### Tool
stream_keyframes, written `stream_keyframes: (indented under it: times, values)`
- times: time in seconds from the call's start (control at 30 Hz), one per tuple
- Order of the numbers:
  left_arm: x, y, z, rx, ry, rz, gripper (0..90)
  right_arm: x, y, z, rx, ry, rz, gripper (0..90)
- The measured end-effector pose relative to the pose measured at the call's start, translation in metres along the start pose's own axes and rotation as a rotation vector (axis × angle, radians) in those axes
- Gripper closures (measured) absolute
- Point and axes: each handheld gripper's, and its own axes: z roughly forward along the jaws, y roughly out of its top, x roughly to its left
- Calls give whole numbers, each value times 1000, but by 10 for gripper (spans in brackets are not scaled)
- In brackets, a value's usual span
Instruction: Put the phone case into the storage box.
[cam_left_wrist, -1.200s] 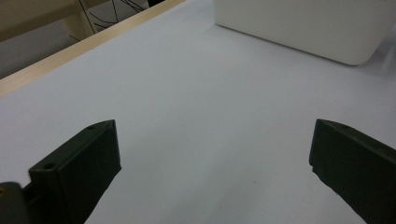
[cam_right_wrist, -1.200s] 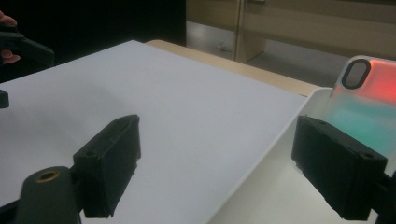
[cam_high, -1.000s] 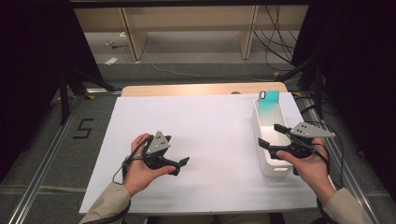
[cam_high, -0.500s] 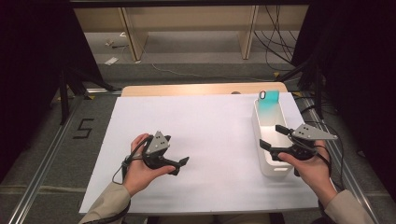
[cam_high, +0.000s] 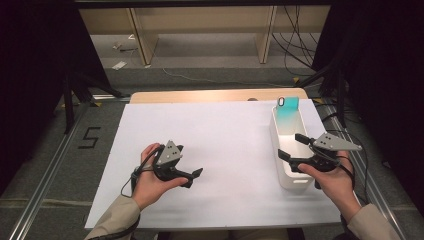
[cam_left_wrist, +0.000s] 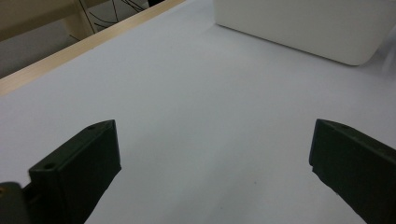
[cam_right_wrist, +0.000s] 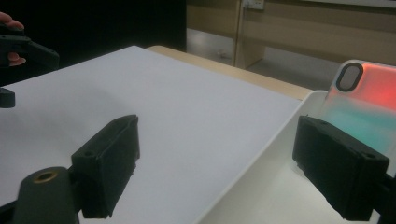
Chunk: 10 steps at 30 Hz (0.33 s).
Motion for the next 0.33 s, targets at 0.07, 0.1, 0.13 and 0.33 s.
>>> stream_keyframes:
  times: [0.07,0.1,0.13,0.33]
  values:
    - [0,0,0,1,0,-2,13,0,0,0,-2,2,1,157]
    - [0,0,0,1,-1,-3,14,0,0,0,-4,3,1,157]
    - [0,0,0,1,-1,-1,14,0,0,0,-4,4,1,157]
    - [0,1,1,0,-5,-1,14,0,1,-1,-26,2,6,155]
